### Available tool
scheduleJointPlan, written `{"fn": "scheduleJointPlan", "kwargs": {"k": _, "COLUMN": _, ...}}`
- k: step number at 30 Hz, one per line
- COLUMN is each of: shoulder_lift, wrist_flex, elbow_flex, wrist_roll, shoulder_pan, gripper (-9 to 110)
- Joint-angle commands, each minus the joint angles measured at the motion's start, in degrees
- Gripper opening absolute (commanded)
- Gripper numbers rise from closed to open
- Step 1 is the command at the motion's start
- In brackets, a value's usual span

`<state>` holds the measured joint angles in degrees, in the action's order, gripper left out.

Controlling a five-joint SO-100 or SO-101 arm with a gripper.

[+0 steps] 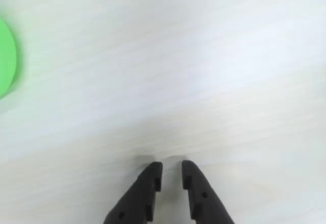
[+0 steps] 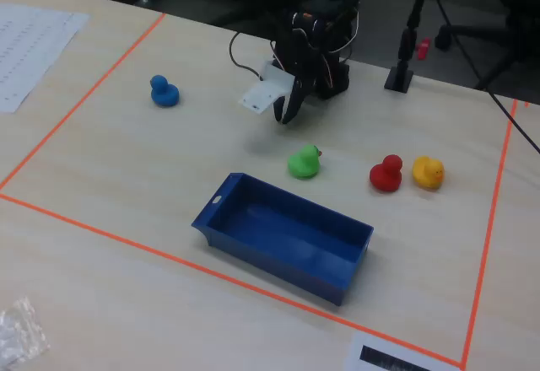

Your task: Grasp blue duck and put it into box.

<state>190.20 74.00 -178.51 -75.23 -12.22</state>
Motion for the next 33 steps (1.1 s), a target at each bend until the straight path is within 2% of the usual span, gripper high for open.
{"fn": "scheduleJointPlan", "kwargs": {"k": 1, "shoulder_lift": -0.6, "wrist_flex": 1.0, "elbow_flex": 0.3, "wrist_roll": 0.9, "shoulder_pan": 0.3, "gripper": 0}}
{"fn": "scheduleJointPlan", "kwargs": {"k": 15, "shoulder_lift": -0.6, "wrist_flex": 0.8, "elbow_flex": 0.3, "wrist_roll": 1.6, "shoulder_pan": 0.3, "gripper": 1}}
{"fn": "scheduleJointPlan", "kwargs": {"k": 19, "shoulder_lift": -1.8, "wrist_flex": -9.7, "elbow_flex": 2.3, "wrist_roll": 4.0, "shoulder_pan": -5.3, "gripper": 6}}
{"fn": "scheduleJointPlan", "kwargs": {"k": 22, "shoulder_lift": -16.3, "wrist_flex": -21.2, "elbow_flex": 15.8, "wrist_roll": 4.7, "shoulder_pan": -14.3, "gripper": 7}}
{"fn": "scheduleJointPlan", "kwargs": {"k": 26, "shoulder_lift": -39.6, "wrist_flex": -25.9, "elbow_flex": 45.6, "wrist_roll": 5.6, "shoulder_pan": -27.2, "gripper": 16}}
{"fn": "scheduleJointPlan", "kwargs": {"k": 29, "shoulder_lift": -51.7, "wrist_flex": -28.1, "elbow_flex": 63.7, "wrist_roll": 5.4, "shoulder_pan": -35.3, "gripper": 30}}
{"fn": "scheduleJointPlan", "kwargs": {"k": 33, "shoulder_lift": -63.9, "wrist_flex": -32.9, "elbow_flex": 79.1, "wrist_roll": 5.6, "shoulder_pan": -44.4, "gripper": 40}}
